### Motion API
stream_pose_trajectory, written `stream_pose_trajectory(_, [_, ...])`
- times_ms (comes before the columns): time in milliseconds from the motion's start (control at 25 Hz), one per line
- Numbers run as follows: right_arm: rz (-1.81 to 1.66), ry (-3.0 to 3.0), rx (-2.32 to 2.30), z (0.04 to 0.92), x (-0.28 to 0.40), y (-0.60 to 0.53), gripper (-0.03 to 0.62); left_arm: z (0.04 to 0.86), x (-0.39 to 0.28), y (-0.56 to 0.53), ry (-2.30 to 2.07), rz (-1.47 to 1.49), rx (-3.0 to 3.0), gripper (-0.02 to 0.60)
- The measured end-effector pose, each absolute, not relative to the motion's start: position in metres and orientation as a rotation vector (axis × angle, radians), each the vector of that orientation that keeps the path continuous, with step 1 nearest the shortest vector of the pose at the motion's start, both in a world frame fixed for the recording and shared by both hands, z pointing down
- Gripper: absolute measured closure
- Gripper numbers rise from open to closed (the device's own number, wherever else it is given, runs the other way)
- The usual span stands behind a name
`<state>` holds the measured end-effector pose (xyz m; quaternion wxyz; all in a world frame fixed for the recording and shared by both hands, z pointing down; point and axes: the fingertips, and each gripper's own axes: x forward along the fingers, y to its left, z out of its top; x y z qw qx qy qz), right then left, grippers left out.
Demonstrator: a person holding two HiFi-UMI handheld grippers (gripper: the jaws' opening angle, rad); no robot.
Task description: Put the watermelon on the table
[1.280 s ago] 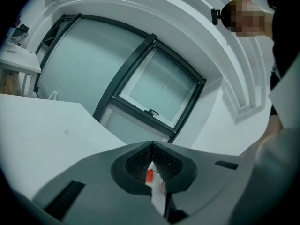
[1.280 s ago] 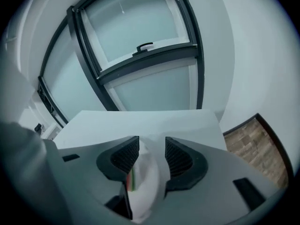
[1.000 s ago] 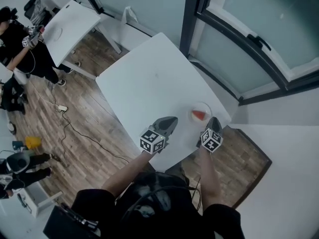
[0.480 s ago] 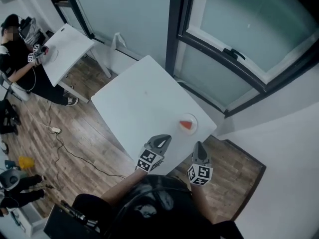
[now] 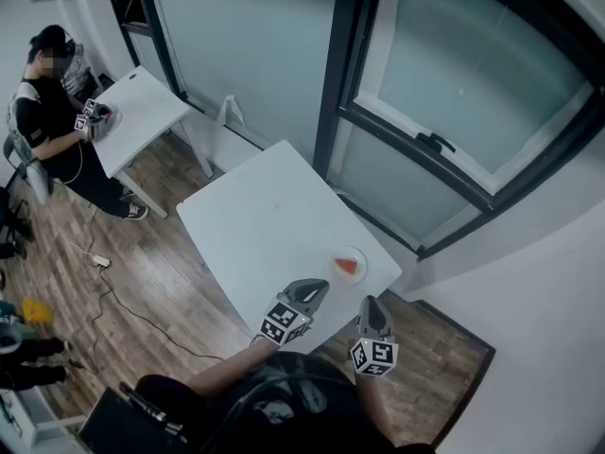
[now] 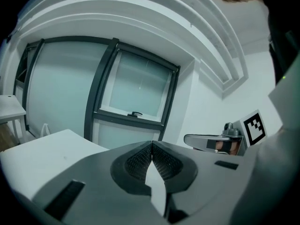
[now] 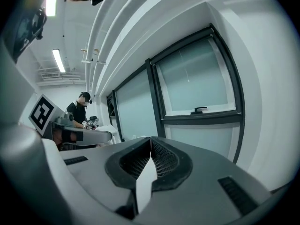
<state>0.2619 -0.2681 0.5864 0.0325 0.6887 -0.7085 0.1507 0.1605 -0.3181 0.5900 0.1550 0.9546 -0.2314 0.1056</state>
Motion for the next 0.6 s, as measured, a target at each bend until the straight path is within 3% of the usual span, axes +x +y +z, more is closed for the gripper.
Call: stream_pose_trajectory(600, [0.464,-2.228,2.115,0.583,0.252,-0.279,0.583,0.580,0.135,-0.334,-0.793,0.259,2.724,0.578])
